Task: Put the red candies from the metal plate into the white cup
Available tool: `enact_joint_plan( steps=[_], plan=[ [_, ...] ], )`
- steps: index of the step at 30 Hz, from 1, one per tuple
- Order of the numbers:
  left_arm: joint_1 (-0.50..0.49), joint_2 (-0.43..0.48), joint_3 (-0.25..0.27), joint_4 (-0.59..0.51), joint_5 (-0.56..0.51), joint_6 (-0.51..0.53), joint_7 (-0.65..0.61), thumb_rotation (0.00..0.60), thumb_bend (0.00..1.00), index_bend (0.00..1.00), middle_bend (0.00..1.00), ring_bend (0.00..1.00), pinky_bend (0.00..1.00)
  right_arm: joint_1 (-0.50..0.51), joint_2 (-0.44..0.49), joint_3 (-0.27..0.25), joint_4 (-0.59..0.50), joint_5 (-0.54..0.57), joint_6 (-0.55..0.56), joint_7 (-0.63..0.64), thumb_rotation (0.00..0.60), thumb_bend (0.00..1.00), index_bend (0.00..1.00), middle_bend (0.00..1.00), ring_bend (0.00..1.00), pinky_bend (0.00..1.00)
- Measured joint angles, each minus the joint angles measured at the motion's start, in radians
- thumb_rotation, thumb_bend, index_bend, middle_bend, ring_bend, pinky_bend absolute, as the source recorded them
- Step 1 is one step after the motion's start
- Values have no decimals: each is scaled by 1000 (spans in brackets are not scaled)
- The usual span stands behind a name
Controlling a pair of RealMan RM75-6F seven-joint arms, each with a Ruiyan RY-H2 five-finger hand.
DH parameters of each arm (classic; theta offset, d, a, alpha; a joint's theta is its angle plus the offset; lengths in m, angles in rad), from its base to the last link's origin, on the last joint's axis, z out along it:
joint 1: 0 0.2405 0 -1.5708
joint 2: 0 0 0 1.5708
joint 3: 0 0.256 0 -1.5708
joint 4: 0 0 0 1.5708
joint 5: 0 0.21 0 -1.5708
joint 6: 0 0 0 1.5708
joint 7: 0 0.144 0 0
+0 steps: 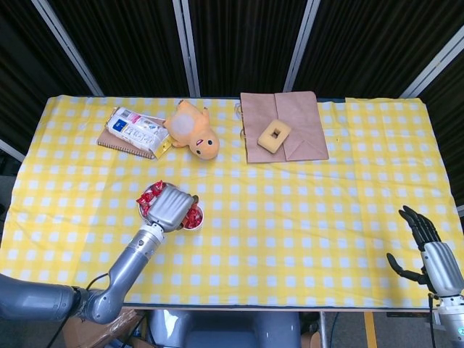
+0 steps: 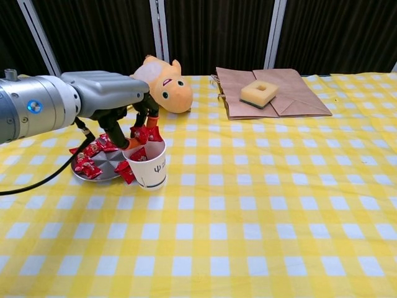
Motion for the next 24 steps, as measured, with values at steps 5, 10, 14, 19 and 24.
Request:
enact_joint_plan(
  steps=[5, 10, 14, 19, 24],
  plan=[
    [-9, -3, 2, -2, -26, 1, 14, 600, 348, 399, 477, 906, 935, 1, 2, 1, -2, -1, 1, 4, 600, 424, 0, 0, 0, 0],
    [-10, 10, 1, -12, -42, 13, 17, 600, 328, 386, 449, 907, 935, 0, 1, 0, -1, -2, 2, 3, 600, 424, 0, 0, 0, 0],
    [-8, 19, -1, -17, -46, 18, 7, 600, 315, 356, 393, 906, 935, 0, 0, -1, -2, -3, 2, -1, 600, 424, 0, 0, 0, 0],
    [1, 33, -11, -27, -26, 28, -26, 600, 316, 342, 376, 906, 935, -1, 0, -1, -1, 0, 0, -4, 600, 424, 0, 0, 0, 0],
    [15, 66, -10, -26, -21, 35, -44, 600, 309, 338, 376, 906, 935, 0, -1, -1, -2, 0, -1, -5, 600, 424, 0, 0, 0, 0]
  ],
)
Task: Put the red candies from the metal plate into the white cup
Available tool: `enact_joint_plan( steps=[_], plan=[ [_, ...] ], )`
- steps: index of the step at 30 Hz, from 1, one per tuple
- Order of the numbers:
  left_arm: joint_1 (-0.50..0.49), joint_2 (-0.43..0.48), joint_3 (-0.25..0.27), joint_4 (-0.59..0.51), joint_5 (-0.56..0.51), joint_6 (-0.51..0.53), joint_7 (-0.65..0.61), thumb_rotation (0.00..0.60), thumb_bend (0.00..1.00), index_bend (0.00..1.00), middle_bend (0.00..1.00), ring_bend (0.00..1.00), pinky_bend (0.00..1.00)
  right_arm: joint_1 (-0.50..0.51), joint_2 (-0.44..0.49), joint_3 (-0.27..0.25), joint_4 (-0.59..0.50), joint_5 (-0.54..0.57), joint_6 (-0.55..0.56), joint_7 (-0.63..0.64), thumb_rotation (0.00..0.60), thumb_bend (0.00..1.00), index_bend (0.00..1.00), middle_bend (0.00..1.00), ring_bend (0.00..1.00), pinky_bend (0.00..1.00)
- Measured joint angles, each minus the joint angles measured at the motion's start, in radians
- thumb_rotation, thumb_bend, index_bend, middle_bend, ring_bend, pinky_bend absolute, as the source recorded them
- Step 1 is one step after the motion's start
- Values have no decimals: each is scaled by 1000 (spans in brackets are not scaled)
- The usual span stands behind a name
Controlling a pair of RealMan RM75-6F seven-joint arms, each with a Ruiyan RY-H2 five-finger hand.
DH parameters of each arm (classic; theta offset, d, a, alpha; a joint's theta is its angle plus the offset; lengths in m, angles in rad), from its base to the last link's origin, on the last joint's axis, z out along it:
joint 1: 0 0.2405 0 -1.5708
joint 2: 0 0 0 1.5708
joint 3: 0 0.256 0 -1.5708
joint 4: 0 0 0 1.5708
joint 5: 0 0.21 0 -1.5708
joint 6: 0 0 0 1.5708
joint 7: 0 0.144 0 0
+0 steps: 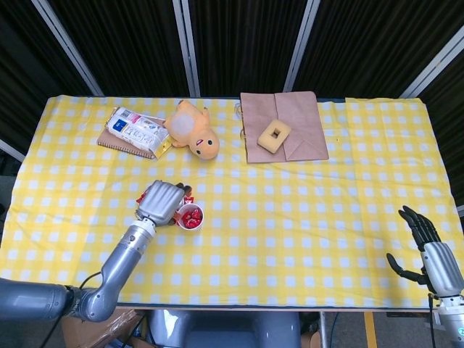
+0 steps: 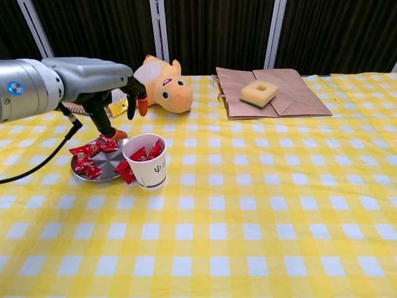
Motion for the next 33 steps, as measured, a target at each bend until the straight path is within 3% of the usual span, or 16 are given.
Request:
enact_joint_plan(
  steps=[8, 25, 33],
  plan=[
    [15, 20, 28, 51, -51, -24, -3, 600, 302, 346, 390, 906, 935, 2, 0, 0, 0, 2, -5, 0, 600, 423, 0, 0, 0, 0],
    [16, -23, 89, 198, -159, -103, 36, 600, 302, 363, 407, 906, 935, 3, -1, 0, 0, 3, -9, -2, 600, 424, 0, 0, 0, 0],
    [11, -55, 93, 241, -187, -118, 44, 600, 302, 377, 423, 906, 935, 2, 1, 1, -1, 5, -7, -2, 600, 424, 0, 0, 0, 0]
  ],
)
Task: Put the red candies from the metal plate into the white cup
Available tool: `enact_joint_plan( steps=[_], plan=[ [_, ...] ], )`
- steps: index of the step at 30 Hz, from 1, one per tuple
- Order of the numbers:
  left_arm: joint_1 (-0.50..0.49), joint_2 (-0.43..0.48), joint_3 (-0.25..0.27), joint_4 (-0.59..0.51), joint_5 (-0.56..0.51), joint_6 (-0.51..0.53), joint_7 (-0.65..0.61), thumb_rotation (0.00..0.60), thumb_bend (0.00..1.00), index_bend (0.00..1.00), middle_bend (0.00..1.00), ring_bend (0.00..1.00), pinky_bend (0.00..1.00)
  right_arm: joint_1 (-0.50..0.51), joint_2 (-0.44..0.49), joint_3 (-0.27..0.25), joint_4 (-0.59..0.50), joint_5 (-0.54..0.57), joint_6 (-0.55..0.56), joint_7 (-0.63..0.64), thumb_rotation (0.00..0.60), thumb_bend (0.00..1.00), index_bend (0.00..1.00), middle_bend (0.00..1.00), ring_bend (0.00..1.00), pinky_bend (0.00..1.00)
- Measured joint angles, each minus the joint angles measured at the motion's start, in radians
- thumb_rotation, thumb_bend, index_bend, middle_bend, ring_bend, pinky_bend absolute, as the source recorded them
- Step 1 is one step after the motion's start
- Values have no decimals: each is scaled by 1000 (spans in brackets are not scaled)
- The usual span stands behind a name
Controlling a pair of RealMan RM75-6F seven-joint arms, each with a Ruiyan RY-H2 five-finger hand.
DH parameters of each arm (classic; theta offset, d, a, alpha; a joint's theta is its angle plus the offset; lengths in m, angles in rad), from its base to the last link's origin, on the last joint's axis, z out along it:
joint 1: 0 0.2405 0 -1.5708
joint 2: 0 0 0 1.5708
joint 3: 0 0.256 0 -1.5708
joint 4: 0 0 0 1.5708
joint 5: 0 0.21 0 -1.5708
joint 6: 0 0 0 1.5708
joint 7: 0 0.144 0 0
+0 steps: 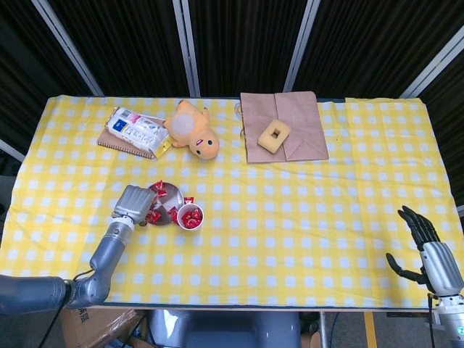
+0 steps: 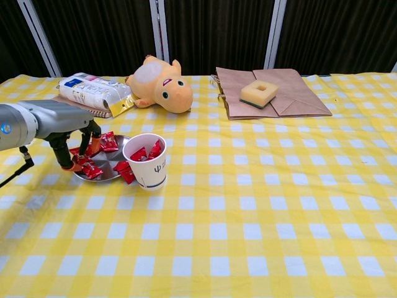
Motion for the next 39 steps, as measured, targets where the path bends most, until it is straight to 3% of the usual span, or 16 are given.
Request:
enact_joint_plan(
  steps=[13, 27, 39],
  plan=[
    [-16, -58, -2, 62, -48, -17, 25, 600, 305, 402, 454, 906, 935, 0, 1, 1, 0, 0, 1, 6, 600, 424, 0, 0, 0, 0],
    [-24, -105, -5, 104, -39, -15, 35, 600, 422, 525, 639, 909, 937, 1, 0, 1, 0, 3, -3, 4, 600, 424, 0, 0, 0, 0],
    [-4, -74, -31, 75, 25, 16, -14, 600, 424, 532, 647, 910, 938, 0, 0, 2, -1, 4, -3, 2, 600, 424, 0, 0, 0, 0]
  ],
)
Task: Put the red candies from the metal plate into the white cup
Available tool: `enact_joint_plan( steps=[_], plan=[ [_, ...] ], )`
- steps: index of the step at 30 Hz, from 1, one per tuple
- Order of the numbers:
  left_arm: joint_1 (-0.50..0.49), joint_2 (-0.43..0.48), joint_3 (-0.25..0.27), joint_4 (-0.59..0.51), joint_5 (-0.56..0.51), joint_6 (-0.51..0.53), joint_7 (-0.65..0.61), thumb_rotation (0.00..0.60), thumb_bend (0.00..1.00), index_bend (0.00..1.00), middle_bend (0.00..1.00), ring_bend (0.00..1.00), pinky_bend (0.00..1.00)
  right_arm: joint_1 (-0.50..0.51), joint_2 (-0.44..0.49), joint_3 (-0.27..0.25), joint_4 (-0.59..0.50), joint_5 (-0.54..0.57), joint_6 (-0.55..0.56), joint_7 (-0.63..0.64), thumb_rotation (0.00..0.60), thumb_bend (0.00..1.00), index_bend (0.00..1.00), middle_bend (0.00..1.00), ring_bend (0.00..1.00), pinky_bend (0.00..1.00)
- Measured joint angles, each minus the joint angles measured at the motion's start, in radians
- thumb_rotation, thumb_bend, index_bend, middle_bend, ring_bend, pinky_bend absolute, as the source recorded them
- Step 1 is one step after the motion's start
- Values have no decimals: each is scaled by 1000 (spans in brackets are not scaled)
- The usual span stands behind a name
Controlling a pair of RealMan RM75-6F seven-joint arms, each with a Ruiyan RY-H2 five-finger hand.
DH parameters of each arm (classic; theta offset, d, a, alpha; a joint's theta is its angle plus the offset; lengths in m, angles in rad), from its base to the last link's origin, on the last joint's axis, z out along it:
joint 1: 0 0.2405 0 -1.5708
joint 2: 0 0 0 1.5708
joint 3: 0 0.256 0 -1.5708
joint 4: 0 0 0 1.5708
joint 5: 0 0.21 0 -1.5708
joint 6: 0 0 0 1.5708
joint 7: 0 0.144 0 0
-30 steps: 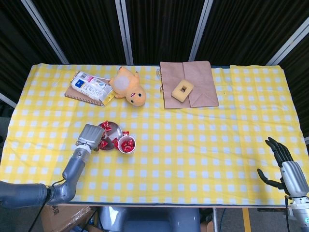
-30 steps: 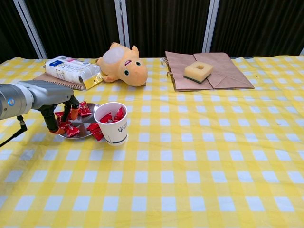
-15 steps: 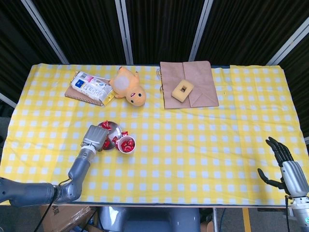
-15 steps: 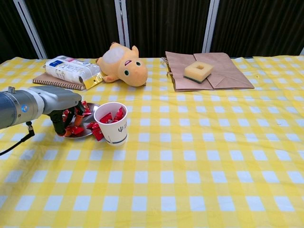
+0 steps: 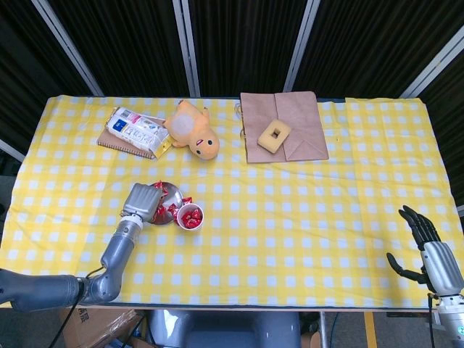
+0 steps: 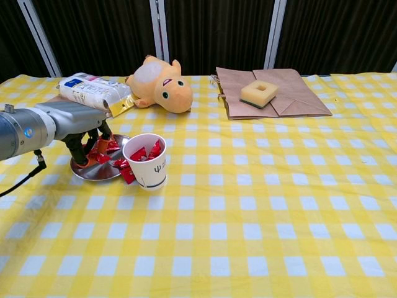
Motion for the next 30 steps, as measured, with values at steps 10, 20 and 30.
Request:
enact_joint_plan(
  steps=[10, 20, 30],
  plan=[
    [10, 106, -51, -163, 91, 46, -51, 600, 424, 529, 647, 910, 938, 0, -1, 0, 1, -2, 3, -3, 600, 425, 0, 0, 0, 0],
    [-2, 141, -74, -298, 174, 74, -57, 600, 424, 519, 637, 910, 938, -1, 1, 1, 0, -1, 5, -2, 600, 424, 0, 0, 0, 0],
    [-32, 54, -66, -284, 166, 76, -20, 600, 422, 474, 580, 910, 938, -1, 2, 1, 2, -4, 7, 5, 600, 424, 0, 0, 0, 0]
  ],
)
